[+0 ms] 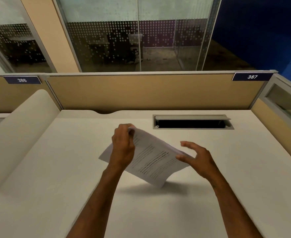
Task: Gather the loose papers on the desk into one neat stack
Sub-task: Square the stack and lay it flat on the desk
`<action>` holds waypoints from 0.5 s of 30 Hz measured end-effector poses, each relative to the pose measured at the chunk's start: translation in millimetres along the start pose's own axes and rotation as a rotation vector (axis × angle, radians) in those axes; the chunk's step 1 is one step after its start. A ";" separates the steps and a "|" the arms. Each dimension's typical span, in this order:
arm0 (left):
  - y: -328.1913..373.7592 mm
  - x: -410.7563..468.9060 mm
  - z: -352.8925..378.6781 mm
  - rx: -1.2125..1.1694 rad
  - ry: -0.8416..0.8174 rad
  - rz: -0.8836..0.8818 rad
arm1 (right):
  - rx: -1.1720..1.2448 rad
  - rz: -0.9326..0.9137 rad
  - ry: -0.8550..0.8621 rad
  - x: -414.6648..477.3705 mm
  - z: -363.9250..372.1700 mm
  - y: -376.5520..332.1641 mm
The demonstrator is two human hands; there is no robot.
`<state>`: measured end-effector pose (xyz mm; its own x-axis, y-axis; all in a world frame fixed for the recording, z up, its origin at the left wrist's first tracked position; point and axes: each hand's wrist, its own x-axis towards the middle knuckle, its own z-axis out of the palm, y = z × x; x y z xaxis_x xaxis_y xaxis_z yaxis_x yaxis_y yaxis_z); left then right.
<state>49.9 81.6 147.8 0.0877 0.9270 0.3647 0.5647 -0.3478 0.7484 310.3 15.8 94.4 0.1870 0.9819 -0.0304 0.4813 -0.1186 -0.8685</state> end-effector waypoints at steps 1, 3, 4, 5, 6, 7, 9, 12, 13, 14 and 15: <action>9.1 3.4 2.7 0.062 -0.023 0.061 | -0.035 -0.064 0.015 1.7 3.1 -14.0; 25.2 6.8 10.8 0.172 -0.084 0.189 | -0.018 -0.186 0.025 5.6 14.6 -41.2; 29.7 7.9 16.8 0.213 -0.114 0.245 | 0.013 -0.224 0.037 7.7 21.4 -53.4; 33.7 8.7 23.5 0.242 -0.136 0.303 | 0.057 -0.244 0.061 9.7 28.1 -62.6; 38.0 8.5 29.1 0.269 -0.154 0.352 | 0.108 -0.253 0.095 10.8 34.5 -69.6; 41.5 8.1 33.3 0.286 -0.168 0.390 | 0.153 -0.255 0.130 11.2 40.7 -73.8; 45.4 9.4 36.5 0.295 -0.196 0.435 | 0.222 -0.241 0.182 10.9 50.5 -74.5; 36.1 4.7 33.4 0.424 -0.114 0.511 | 0.303 -0.175 0.231 8.3 56.0 -66.6; 29.0 1.9 28.6 0.491 -0.005 0.486 | 0.334 -0.145 0.239 8.1 56.3 -63.0; 20.0 -0.9 22.2 0.507 0.138 0.394 | 0.368 -0.117 0.244 8.3 56.2 -59.4; 9.1 -4.0 15.4 0.444 0.277 0.246 | 0.401 -0.093 0.247 9.0 55.4 -56.4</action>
<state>67.3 77.0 144.6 0.0758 0.7337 0.6752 0.8505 -0.4010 0.3403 237.4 39.5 115.7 0.3803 0.9153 0.1327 0.1465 0.0821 -0.9858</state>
